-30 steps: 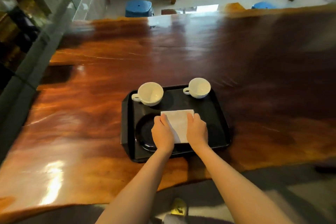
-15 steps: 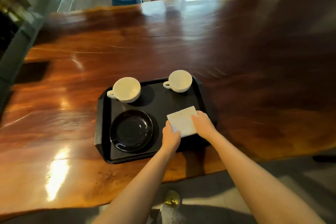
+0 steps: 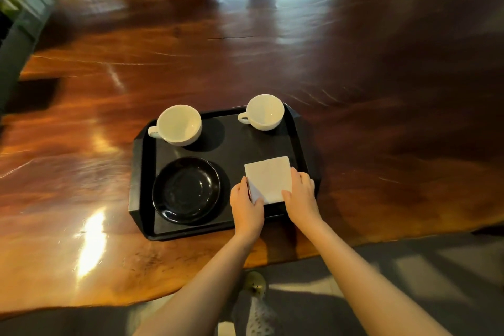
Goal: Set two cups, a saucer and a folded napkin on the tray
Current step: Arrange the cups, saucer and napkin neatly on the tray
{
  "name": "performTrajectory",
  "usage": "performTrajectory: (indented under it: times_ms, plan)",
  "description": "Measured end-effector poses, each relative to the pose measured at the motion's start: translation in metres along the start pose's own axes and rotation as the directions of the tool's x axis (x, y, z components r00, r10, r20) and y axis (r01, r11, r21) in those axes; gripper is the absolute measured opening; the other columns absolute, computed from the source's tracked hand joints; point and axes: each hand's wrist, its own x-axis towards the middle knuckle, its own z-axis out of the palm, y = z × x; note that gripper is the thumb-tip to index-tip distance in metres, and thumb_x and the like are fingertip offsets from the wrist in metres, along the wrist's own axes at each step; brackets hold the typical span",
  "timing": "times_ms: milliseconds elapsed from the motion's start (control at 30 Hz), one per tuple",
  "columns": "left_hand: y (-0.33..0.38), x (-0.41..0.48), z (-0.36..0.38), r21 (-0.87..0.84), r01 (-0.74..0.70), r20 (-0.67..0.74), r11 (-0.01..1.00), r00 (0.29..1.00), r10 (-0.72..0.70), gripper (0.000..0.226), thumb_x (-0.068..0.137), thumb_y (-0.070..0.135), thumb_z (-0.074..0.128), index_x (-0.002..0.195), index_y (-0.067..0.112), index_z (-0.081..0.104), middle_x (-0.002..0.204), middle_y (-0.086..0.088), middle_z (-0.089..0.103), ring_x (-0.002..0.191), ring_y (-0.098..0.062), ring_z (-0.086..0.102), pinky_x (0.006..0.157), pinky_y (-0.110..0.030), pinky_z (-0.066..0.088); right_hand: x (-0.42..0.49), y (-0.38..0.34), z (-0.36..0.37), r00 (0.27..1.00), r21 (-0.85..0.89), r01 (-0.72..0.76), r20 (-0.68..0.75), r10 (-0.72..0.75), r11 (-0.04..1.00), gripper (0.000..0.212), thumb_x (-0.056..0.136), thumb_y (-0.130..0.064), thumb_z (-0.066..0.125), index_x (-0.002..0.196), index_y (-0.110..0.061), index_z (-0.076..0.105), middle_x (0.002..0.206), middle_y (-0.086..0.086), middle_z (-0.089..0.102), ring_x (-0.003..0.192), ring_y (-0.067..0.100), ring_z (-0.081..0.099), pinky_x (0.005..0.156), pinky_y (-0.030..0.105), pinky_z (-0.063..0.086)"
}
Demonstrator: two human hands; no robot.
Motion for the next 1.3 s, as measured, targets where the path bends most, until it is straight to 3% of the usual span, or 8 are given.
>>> performTrajectory:
  times_ms: [333, 533, 600, 700, 800, 933, 1167, 1300]
  plan:
    - [-0.008, 0.003, -0.008, -0.019, -0.057, 0.02, 0.998, 0.998, 0.057, 0.056, 0.089, 0.008, 0.057, 0.141, 0.014, 0.036, 0.14, -0.003, 0.044, 0.13, -0.015, 0.041, 0.108, -0.028, 0.034, -0.004, -0.007, 0.011, 0.997, 0.081, -0.024, -0.072, 0.03, 0.996, 0.053, 0.093, -0.012, 0.048, 0.142, -0.014, 0.027, 0.139, 0.008, 0.034, 0.123, 0.019, 0.034, 0.091, 0.024, 0.04]
    - [0.024, 0.018, -0.034, -0.034, -0.25, 0.009, 0.968, 0.968, 0.25, 0.056, 0.093, 0.006, 0.05, 0.144, 0.017, 0.031, 0.15, 0.0, 0.036, 0.139, -0.013, 0.032, 0.114, -0.027, 0.026, 0.01, -0.022, -0.02, 0.997, 0.115, 0.028, -0.068, -0.02, 0.993, 0.055, 0.095, -0.017, 0.045, 0.146, -0.013, 0.023, 0.147, 0.005, 0.033, 0.135, 0.019, 0.031, 0.102, 0.029, 0.035]
    - [0.049, 0.04, -0.048, -0.141, -0.216, -0.004, 0.966, 0.976, 0.218, 0.056, 0.094, 0.004, 0.045, 0.146, 0.018, 0.029, 0.152, 0.0, 0.033, 0.141, -0.014, 0.031, 0.116, -0.034, 0.029, 0.03, -0.034, -0.037, 0.996, 0.179, 0.033, -0.092, -0.017, 0.983, 0.053, 0.096, -0.016, 0.045, 0.145, -0.013, 0.026, 0.148, 0.008, 0.035, 0.136, 0.02, 0.035, 0.106, 0.031, 0.035]
    - [0.078, 0.086, -0.064, -0.218, -0.122, 0.034, 0.968, 0.991, 0.132, 0.055, 0.095, 0.001, 0.037, 0.147, 0.018, 0.026, 0.152, -0.003, 0.034, 0.14, -0.016, 0.033, 0.11, -0.029, 0.032, 0.067, -0.054, -0.058, 0.998, 0.275, 0.013, -0.063, 0.005, 0.961, 0.051, 0.096, -0.013, 0.044, 0.145, -0.011, 0.028, 0.149, 0.009, 0.035, 0.135, 0.021, 0.037, 0.107, 0.031, 0.033]
    - [0.09, 0.125, -0.069, -0.172, -0.017, 0.188, 0.985, 0.981, 0.05, 0.06, 0.093, -0.003, 0.034, 0.148, 0.02, 0.024, 0.153, -0.005, 0.033, 0.14, -0.019, 0.033, 0.104, -0.027, 0.034, 0.1, -0.071, -0.062, 0.998, 0.336, -0.067, 0.019, 0.065, 0.939, 0.052, 0.098, -0.014, 0.042, 0.147, -0.012, 0.025, 0.151, 0.008, 0.033, 0.138, 0.022, 0.035, 0.11, 0.035, 0.031]
    - [0.091, 0.146, -0.059, -0.087, 0.038, 0.331, 0.995, 0.943, -0.007, 0.057, 0.095, -0.004, 0.035, 0.147, 0.019, 0.029, 0.153, -0.005, 0.033, 0.14, -0.022, 0.034, 0.11, -0.031, 0.032, 0.12, -0.08, -0.052, 0.992, 0.407, -0.125, 0.075, 0.104, 0.905, 0.056, 0.094, -0.005, 0.043, 0.146, -0.018, 0.026, 0.151, 0.005, 0.035, 0.139, 0.021, 0.031, 0.114, 0.041, 0.03]
    - [0.078, 0.145, -0.056, -0.166, 0.1, 0.306, 0.981, 0.951, -0.045, 0.062, 0.092, -0.006, 0.035, 0.147, 0.021, 0.026, 0.15, -0.004, 0.039, 0.137, -0.019, 0.039, 0.106, -0.03, 0.036, 0.116, -0.082, -0.046, 0.993, 0.479, -0.113, 0.073, 0.089, 0.871, 0.057, 0.093, -0.003, 0.047, 0.144, -0.02, 0.03, 0.148, 0.004, 0.039, 0.137, 0.02, 0.036, 0.111, 0.041, 0.032]
    - [0.069, 0.136, -0.058, -0.188, 0.079, 0.263, 0.979, 0.964, -0.027, 0.064, 0.091, -0.007, 0.036, 0.148, 0.02, 0.024, 0.15, -0.005, 0.04, 0.138, -0.016, 0.038, 0.113, -0.035, 0.034, 0.11, -0.08, -0.039, 0.998, 0.518, -0.061, 0.051, 0.04, 0.853, 0.054, 0.092, -0.002, 0.047, 0.141, -0.02, 0.035, 0.143, 0.003, 0.045, 0.133, 0.018, 0.041, 0.111, 0.039, 0.035]
